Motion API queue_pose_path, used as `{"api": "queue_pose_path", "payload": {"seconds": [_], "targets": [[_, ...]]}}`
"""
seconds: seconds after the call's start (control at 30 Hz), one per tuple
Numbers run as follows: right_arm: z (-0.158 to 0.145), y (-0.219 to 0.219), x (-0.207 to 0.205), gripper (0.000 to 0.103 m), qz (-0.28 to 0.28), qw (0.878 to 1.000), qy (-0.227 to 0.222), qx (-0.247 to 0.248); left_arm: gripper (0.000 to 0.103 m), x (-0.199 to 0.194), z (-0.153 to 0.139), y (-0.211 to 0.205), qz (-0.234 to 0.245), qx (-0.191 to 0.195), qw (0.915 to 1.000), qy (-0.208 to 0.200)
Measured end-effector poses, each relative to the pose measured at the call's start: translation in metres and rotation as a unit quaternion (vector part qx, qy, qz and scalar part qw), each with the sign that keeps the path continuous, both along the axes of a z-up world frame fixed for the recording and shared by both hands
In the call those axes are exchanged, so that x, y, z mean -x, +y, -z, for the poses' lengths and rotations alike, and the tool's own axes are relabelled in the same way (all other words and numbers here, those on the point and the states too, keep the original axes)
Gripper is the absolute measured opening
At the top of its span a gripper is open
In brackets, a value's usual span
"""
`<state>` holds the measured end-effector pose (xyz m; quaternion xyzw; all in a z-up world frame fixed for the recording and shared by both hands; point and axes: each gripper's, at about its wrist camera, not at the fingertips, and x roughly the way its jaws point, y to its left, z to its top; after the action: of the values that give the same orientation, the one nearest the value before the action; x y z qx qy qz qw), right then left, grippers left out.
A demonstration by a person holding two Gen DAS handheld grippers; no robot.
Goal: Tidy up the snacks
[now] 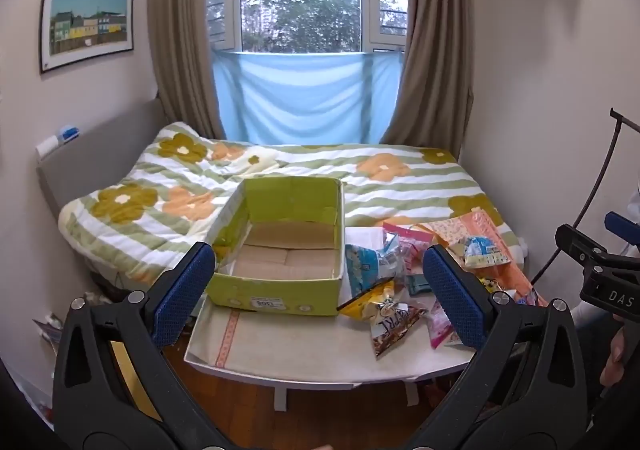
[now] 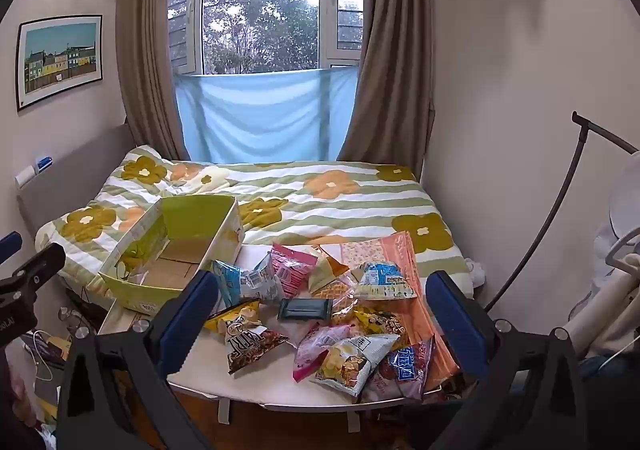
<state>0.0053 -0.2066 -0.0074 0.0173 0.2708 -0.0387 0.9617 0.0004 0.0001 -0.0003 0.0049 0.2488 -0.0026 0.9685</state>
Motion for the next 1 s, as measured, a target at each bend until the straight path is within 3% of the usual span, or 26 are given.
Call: {"api": "queue_pose_path", "payload": {"seconds": [0.13,0.3,1.0], "targets": [[0.003,0.002,-0.002,0.103,0.001,1.000,0.003,0.005,0.103,-0.001,-0.001,-0.012,0.012,-0.026,0.9996,0.007],[-0.002,-0.003,0.001,0.103,0.004,1.000,0.002,0.000,0.103,-0.001,0.001,-0.007,0.025,-0.009,0.9996,0.000],[0.000,0.000,0.000,0.103,0.005,1.000,0.006,-0.001,0.103,0.000,0.004,-0.006,0.022,-0.005,0.9997,0.002]]}}
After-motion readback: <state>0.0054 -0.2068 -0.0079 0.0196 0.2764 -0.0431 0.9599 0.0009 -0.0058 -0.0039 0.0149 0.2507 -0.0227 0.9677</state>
